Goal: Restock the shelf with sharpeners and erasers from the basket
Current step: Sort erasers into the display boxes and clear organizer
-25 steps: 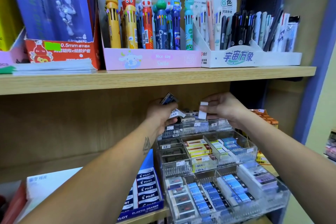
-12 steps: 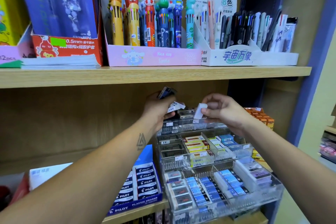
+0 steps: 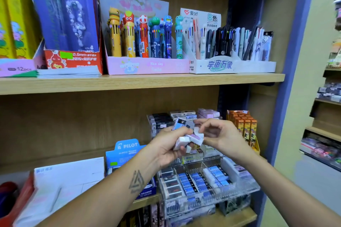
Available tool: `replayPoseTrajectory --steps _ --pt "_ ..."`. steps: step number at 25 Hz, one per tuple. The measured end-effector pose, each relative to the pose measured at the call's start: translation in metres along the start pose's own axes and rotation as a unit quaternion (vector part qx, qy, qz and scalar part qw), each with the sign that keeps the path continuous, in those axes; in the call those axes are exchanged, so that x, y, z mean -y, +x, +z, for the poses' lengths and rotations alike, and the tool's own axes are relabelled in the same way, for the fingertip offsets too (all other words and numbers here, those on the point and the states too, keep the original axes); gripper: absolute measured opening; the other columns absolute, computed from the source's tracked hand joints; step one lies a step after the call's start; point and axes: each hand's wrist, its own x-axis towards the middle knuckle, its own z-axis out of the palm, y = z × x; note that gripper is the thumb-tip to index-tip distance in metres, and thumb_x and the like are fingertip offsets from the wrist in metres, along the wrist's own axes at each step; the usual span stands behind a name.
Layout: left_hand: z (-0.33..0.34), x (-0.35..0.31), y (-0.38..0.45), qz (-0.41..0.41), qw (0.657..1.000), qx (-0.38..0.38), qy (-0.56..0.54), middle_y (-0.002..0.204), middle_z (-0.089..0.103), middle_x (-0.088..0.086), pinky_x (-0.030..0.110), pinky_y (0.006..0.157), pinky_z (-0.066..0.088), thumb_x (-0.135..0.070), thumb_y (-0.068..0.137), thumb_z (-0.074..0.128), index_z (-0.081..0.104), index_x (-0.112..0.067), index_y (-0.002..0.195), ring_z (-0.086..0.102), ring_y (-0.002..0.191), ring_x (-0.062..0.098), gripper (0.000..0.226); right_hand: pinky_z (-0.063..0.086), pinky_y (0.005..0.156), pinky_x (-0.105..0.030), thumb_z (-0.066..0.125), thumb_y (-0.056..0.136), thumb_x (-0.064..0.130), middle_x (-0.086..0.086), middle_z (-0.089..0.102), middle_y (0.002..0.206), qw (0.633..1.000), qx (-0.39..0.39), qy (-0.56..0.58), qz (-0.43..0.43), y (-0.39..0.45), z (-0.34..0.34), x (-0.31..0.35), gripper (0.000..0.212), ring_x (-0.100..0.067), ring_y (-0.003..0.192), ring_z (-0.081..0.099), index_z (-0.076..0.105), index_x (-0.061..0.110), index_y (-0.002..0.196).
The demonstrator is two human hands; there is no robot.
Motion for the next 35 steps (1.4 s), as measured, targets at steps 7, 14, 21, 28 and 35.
replayPoseTrajectory --steps 7,14,21,28,35 --pt "-0.002 0.008 -0.005 -0.007 0.999 -0.003 0.034 0.08 0.07 0.022 0.016 0.032 0.038 -0.001 0.083 0.071 0.058 -0.002 0.101 0.063 0.05 0.021 0.022 0.05 0.089 -0.013 0.073 0.083 -0.004 0.005 0.065 0.124 0.985 0.037 -0.17 -0.015 -0.014 -0.016 0.005 0.026 0.004 0.103 0.065 0.071 0.021 0.084" --pt "-0.02 0.005 -0.014 -0.016 1.0 -0.015 0.007 0.088 0.071 0.026 0.017 0.031 0.04 -0.001 0.082 0.073 0.058 0.002 0.109 0.065 0.053 0.022 0.031 0.057 0.072 -0.027 0.072 0.088 0.011 -0.001 0.075 0.083 0.992 -0.013 -0.114 0.05 -0.012 -0.013 0.007 0.01 -0.014 0.074 0.07 0.073 0.014 0.098" --pt "-0.081 -0.02 -0.066 0.035 0.993 -0.115 0.006 0.089 0.072 0.025 0.015 0.032 0.04 -0.005 0.083 0.074 0.061 -0.002 0.101 0.062 0.054 0.021 0.023 0.06 0.069 -0.029 0.073 0.084 -0.002 -0.022 0.072 0.081 0.991 0.055 0.052 0.111 -0.003 0.061 0.047 0.013 -0.026 0.072 0.071 0.067 -0.008 0.093" --pt "-0.18 -0.026 -0.144 0.133 0.943 -0.3 0.052 0.088 0.074 0.021 0.018 0.04 0.043 -0.009 0.083 0.076 0.066 -0.008 0.098 0.059 0.055 0.019 0.017 0.045 0.064 -0.014 0.083 0.076 0.021 0.008 0.07 0.076 0.971 0.119 -0.206 0.011 0.002 0.192 0.06 0.013 0.005 0.063 0.059 0.071 0.022 0.074" --pt "-0.231 -0.014 -0.173 0.2 0.914 -0.343 0.083 0.071 0.065 0.007 0.02 0.043 0.044 -0.012 0.083 0.073 0.069 -0.015 0.087 0.053 0.061 0.016 0.007 0.052 0.074 -0.026 0.08 0.078 0.021 0.005 0.068 0.076 0.946 0.186 -0.264 -0.019 0.001 0.284 0.067 0.009 -0.012 0.077 0.064 0.075 0.017 0.085"
